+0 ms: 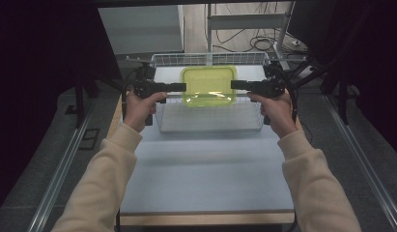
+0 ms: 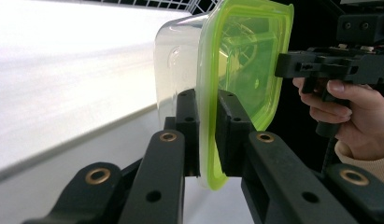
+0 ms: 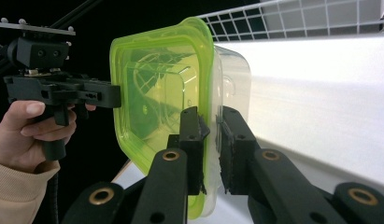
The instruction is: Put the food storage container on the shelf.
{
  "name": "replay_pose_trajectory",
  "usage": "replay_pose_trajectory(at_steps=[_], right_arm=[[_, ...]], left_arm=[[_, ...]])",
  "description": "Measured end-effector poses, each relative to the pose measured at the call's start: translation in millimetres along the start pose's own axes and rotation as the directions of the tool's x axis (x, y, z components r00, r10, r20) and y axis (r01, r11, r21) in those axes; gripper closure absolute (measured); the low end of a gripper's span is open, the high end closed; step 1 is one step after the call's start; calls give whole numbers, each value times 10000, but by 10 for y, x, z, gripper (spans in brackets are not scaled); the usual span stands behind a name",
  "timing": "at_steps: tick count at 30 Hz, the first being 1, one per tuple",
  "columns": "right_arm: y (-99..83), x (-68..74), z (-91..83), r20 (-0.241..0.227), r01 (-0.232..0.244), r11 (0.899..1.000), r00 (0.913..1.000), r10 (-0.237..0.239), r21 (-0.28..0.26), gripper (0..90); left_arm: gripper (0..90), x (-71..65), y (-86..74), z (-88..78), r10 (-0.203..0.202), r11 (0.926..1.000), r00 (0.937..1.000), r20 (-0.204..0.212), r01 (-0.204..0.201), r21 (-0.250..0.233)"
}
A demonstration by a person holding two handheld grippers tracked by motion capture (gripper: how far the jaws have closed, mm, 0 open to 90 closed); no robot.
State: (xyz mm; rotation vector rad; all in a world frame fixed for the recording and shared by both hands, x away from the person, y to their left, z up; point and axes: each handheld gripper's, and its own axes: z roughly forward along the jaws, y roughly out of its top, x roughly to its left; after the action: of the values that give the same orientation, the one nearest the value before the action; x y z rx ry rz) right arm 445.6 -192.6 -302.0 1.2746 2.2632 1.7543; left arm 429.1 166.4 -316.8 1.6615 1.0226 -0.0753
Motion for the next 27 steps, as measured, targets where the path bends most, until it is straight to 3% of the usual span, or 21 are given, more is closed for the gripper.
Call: replay_pose_trajectory(at_steps=[11,18,27], right_arm=[[184,-164,101,171,-250,9997,9995,251,-57,806],[269,-325,207,298,-679,9975,9972,685,-179,805],[292,-415,327,473,-748,9972,9961,749,-30,802]], left_arm=[[808,139,213,130,-42,9998,9999,-145,45,187],[808,228,341,240,-282,9994,9991,-314,289,203],[804,378,352,321,-579,9976,9972,-477,595,345]])
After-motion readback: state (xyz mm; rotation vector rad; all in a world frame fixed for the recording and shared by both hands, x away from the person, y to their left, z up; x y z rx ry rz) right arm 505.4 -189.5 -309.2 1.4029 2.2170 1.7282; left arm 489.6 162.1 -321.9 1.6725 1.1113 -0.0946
